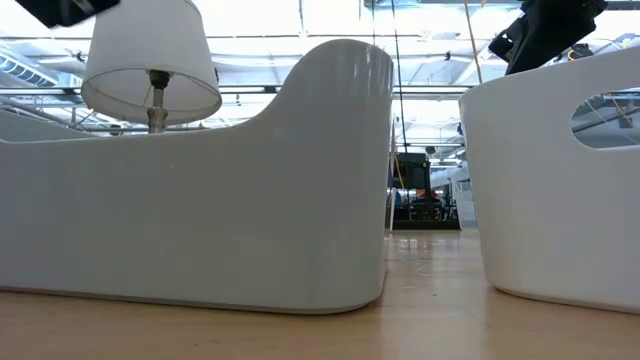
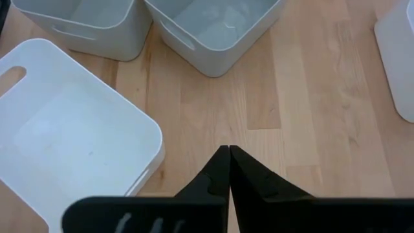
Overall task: Stack baskets by color
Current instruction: Stack the bottom left white bin on the top white bin
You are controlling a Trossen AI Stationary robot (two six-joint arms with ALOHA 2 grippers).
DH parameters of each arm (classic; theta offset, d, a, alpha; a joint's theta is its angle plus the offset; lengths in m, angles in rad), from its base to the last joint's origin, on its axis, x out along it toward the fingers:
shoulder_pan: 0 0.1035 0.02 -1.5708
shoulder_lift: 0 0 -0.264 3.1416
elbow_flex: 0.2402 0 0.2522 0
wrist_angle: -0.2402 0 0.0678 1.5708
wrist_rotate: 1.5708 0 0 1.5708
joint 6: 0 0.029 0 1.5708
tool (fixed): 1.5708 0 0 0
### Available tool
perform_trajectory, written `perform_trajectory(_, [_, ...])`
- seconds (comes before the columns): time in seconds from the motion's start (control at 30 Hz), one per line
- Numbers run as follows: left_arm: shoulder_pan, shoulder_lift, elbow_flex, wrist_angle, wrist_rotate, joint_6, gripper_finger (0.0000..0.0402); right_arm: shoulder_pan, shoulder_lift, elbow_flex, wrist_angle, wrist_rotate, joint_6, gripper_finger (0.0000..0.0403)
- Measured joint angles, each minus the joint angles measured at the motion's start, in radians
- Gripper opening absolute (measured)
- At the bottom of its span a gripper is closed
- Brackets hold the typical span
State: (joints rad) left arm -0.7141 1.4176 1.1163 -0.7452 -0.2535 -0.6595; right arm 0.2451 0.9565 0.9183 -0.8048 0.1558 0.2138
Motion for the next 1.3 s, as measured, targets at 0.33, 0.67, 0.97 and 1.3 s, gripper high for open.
perform_trajectory(0.33, [-0.046, 0.155, 0.221, -0.205, 0.076, -0.084, 0.0127, 0.000, 0.000, 0.000, 0.000, 0.000, 0.014, 0.0000])
perform_trajectory(0.67, [-0.071, 0.346, 0.374, -0.371, 0.116, -0.176, 0.0151, 0.000, 0.000, 0.000, 0.000, 0.000, 0.014, 0.0000])
perform_trajectory(0.97, [-0.094, 0.412, 0.374, -0.426, 0.179, -0.297, 0.0262, 0.000, 0.000, 0.000, 0.000, -0.002, 0.013, 0.0000])
perform_trajectory(1.3, [-0.104, 0.430, 0.333, -0.419, 0.183, -0.378, 0.0249, 0.000, 0.000, -0.001, 0.000, -0.002, 0.011, 0.0000])
